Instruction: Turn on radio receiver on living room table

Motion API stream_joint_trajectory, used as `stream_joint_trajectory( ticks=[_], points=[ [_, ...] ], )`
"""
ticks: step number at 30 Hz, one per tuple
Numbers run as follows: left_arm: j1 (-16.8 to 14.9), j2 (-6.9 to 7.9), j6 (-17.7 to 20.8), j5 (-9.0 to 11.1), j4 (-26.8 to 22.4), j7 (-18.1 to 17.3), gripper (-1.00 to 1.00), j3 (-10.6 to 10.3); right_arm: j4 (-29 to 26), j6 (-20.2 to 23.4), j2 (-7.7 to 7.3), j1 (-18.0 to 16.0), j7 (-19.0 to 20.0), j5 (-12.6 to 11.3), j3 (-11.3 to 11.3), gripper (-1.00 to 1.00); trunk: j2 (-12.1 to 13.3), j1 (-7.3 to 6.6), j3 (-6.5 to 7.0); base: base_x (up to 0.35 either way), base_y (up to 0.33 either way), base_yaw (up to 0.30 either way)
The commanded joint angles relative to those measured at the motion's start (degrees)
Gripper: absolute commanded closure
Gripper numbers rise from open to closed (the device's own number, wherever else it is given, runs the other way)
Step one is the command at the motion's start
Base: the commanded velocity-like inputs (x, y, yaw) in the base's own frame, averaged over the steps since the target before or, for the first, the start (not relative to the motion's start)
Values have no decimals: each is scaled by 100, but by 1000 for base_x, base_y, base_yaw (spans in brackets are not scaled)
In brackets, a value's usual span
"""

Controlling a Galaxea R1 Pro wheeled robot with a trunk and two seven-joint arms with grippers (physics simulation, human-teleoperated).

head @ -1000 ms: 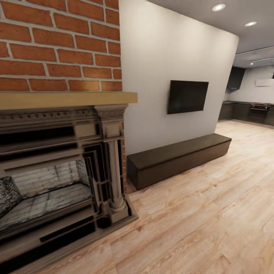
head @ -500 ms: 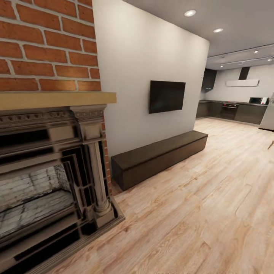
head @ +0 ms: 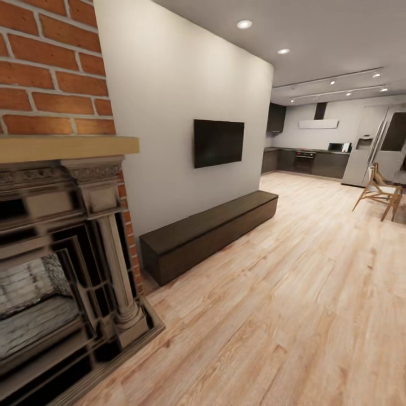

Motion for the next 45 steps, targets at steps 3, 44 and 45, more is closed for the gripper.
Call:
stream_joint_trajectory(
  ticks=[3, 44, 45],
  points=[
    [0, 0, 0, 0, 0, 0, -100, 0, 0, -2, 0, 0, 0, 0, 0, -100, 0, 0, 0, 0, 0, -300],
    [0, 0, 1, 0, -2, 0, -100, 0, 0, -2, 0, 0, 0, 1, 0, -100, 0, 0, 0, 0, 0, -300],
    [0, 0, 0, 0, -3, 0, -100, 0, 0, -2, 0, 0, 0, 1, 0, -100, 0, 0, 0, 0, 0, -300]
  ],
)
